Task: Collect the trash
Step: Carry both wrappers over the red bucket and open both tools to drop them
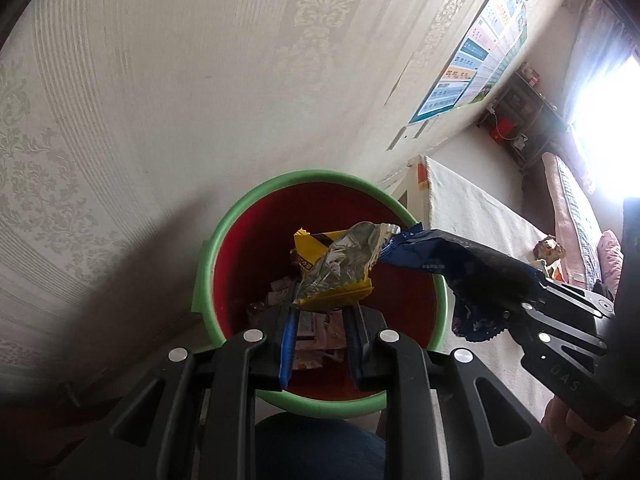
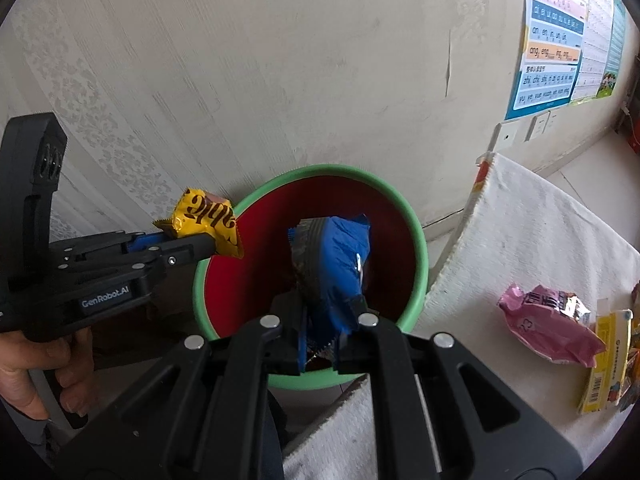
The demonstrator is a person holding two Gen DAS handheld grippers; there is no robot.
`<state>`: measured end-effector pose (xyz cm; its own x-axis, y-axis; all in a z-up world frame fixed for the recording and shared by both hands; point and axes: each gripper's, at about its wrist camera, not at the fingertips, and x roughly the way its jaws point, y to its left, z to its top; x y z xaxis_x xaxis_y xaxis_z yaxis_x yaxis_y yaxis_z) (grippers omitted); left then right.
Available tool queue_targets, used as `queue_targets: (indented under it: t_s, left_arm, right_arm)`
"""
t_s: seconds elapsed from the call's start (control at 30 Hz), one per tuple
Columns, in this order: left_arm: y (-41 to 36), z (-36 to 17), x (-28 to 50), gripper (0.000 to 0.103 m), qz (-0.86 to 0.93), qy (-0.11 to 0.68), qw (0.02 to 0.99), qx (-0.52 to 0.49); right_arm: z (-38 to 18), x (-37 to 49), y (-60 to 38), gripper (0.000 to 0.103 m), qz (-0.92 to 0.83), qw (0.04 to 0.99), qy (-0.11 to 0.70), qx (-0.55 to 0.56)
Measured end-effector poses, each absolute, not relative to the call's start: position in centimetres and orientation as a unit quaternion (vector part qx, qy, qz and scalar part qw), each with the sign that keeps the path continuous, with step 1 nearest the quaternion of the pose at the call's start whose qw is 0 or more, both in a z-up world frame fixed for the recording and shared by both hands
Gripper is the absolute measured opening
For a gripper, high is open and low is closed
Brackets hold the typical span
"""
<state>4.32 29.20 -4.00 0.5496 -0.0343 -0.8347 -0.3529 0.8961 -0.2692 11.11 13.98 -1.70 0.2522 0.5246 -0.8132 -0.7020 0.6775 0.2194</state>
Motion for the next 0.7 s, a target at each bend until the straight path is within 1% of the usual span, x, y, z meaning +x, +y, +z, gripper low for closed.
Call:
queue_targets:
  t_s: [0.07,0.1,0.13,0.17,0.2,0.23,0.27,0.3,0.33,0.37,0.4,0.43,0.5,0.6,0.7]
  left_arm:
    - [29.6,-4.1,4.3,0.02,0.093,0.464,0.855,-0.212]
    - [29.8,-4.1,4.3,0.022,0.091,0.464,0.855,-0.215]
    - [29.9,-4.1,4.3,0.028,0.09,0.463,0.855,-0.216]
    - [30.0,-4.0,4.4,0.032,0.092,0.462,0.855,-0.217]
    - [30.1,-3.9,4.5,0.039,0.093,0.46,0.856,-0.217]
    - [30.1,-3.8,4.5,0.046,0.094,0.457,0.857,-0.219]
    - [30.1,-3.8,4.5,0.051,0.094,0.456,0.857,-0.22]
    - [30.1,-3.7,4.4,0.061,0.095,0.453,0.858,-0.222]
    - [30.0,-3.6,4.4,0.066,0.096,0.449,0.86,-0.222]
    - [29.9,-3.6,4.4,0.068,0.096,0.448,0.861,-0.221]
    - [29.9,-3.6,4.4,0.074,0.097,0.447,0.862,-0.219]
    - [29.8,-3.6,4.4,0.083,0.101,0.446,0.862,-0.218]
    - [29.6,-3.5,4.2,0.091,0.107,0.441,0.864,-0.22]
    - [28.9,-3.6,4.3,0.092,0.106,0.442,0.864,-0.218]
    - [27.7,-3.6,4.6,0.093,0.098,0.446,0.865,-0.209]
  right_arm:
    - [-2.0,11.2,14.3,0.009,0.392,0.783,0.474,-0.095]
    - [-2.1,11.2,14.4,0.011,0.392,0.782,0.474,-0.096]
    - [-2.2,11.2,14.5,0.015,0.392,0.781,0.477,-0.096]
    - [-2.4,11.3,14.5,0.027,0.391,0.779,0.481,-0.095]
    - [-2.5,11.4,14.4,0.039,0.39,0.779,0.482,-0.092]
    - [-2.5,11.3,14.3,0.046,0.388,0.781,0.482,-0.09]
    - [-2.5,11.3,14.2,0.061,0.386,0.781,0.482,-0.089]
    - [-2.4,11.4,14.1,0.071,0.385,0.782,0.482,-0.088]
    - [-2.3,11.4,13.9,0.075,0.384,0.786,0.478,-0.087]
    - [-2.2,11.4,13.8,0.083,0.381,0.789,0.475,-0.089]
    - [-2.1,11.4,13.6,0.093,0.376,0.791,0.473,-0.093]
    - [-2.1,11.4,13.5,0.096,0.372,0.794,0.471,-0.097]
    - [-2.2,11.4,12.9,0.098,0.365,0.797,0.469,-0.104]
    - [-2.5,11.3,12.0,0.098,0.348,0.799,0.474,-0.123]
    - [-2.4,11.1,10.2,0.098,0.338,0.803,0.476,-0.116]
